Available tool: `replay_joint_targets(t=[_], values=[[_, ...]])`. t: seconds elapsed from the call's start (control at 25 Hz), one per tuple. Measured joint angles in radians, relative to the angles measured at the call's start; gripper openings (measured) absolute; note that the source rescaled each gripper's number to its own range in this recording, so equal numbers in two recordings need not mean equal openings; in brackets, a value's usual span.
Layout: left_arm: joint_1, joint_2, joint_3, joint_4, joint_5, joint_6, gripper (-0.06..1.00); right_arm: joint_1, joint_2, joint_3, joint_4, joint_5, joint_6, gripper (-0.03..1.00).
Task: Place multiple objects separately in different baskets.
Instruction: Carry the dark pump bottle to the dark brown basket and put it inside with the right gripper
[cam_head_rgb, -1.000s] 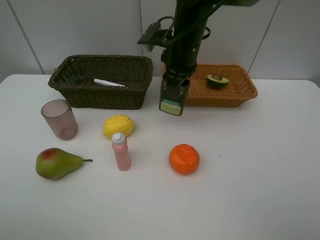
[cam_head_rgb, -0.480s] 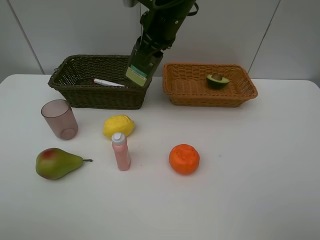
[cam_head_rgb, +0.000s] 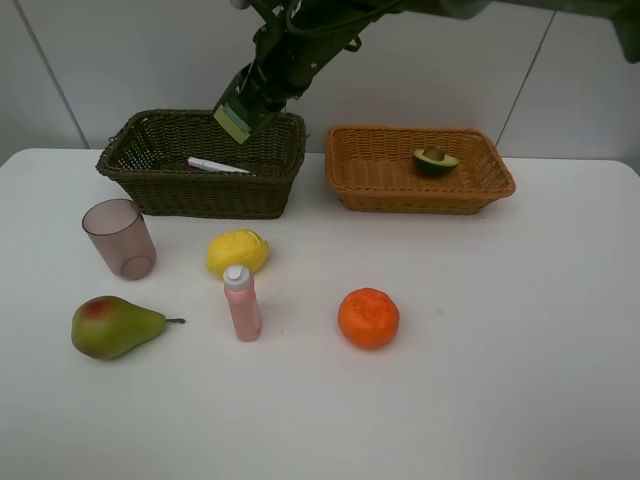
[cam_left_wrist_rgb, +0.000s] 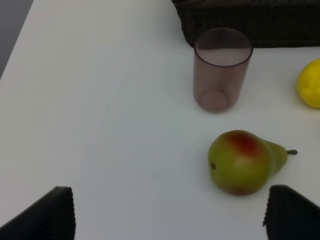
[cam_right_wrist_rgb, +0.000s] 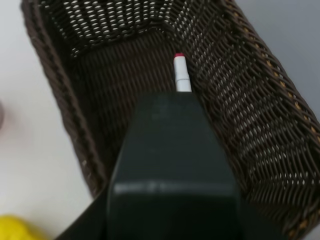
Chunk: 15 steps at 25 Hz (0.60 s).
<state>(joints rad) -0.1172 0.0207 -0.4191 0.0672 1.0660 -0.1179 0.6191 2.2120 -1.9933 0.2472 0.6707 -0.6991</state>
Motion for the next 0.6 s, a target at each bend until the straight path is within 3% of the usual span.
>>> replay_joint_targets(t=[0.24,0.6], values=[[0.0,0.0,0.0,0.0,0.0,0.0,1.0,0.0,0.081,0.0,0.004,-0.123,0.0,0.28],[0.0,0.0,0.0,0.0,0.0,0.0,1.0,0.0,0.128,0.0,0.004,-0.161,-0.001,0.28]])
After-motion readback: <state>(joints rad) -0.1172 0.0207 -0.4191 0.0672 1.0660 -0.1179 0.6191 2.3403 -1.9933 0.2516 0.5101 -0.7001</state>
